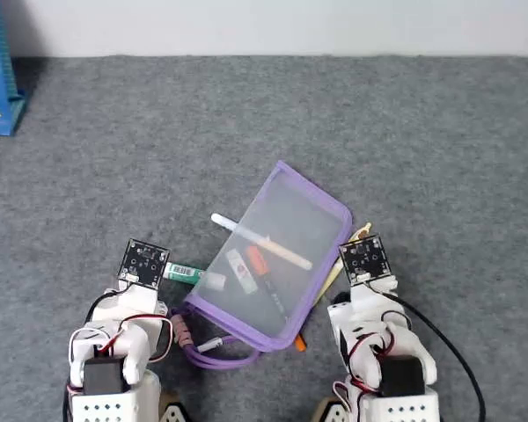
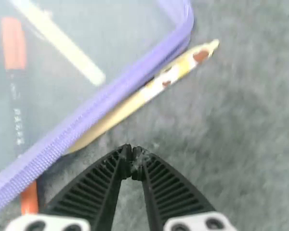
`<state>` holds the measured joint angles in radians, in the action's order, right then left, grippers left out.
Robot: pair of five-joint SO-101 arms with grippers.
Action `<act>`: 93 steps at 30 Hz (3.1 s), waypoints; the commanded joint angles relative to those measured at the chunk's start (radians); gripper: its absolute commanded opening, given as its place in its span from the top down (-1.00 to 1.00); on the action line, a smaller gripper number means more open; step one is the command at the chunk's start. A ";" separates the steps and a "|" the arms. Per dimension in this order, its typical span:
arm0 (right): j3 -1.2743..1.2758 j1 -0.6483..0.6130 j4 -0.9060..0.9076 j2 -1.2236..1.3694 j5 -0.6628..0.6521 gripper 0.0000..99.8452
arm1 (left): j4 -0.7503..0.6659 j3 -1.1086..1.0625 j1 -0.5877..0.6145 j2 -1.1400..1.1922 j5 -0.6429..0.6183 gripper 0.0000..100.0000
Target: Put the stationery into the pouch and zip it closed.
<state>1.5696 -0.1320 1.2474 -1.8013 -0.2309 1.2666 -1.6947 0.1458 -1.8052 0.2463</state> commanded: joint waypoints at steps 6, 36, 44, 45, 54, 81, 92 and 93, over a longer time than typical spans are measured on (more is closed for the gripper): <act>-0.161 -0.294 0.004 -0.002 -0.006 0.98 | 0.002 0.012 0.006 -0.014 0.009 0.97; -0.428 -0.932 -0.297 0.852 0.075 0.98 | 0.002 0.012 0.006 -0.014 0.009 0.97; -0.397 -0.697 -0.427 0.981 -0.064 0.98 | 0.002 0.012 0.006 -0.014 0.009 0.97; -0.397 -0.648 -0.447 0.992 -0.091 0.98 | 0.002 0.012 0.006 -0.014 0.009 0.97; -0.410 -0.260 -0.631 1.047 -0.311 0.98 | 0.002 0.012 0.006 -0.014 0.009 0.97; -0.641 -1.127 -0.125 0.921 0.284 0.66 | 0.002 0.012 0.006 -0.014 0.009 0.97; -0.419 -1.124 -0.383 0.921 0.281 0.66 | 0.002 0.012 0.006 -0.014 0.009 0.97; -0.405 -1.122 -0.397 0.921 0.281 0.66 | 0.002 0.012 0.006 -0.014 0.009 0.97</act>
<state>1.1554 -1.2536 0.8976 -0.8516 0.0422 1.2666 -1.6947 0.1458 -1.8052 0.2463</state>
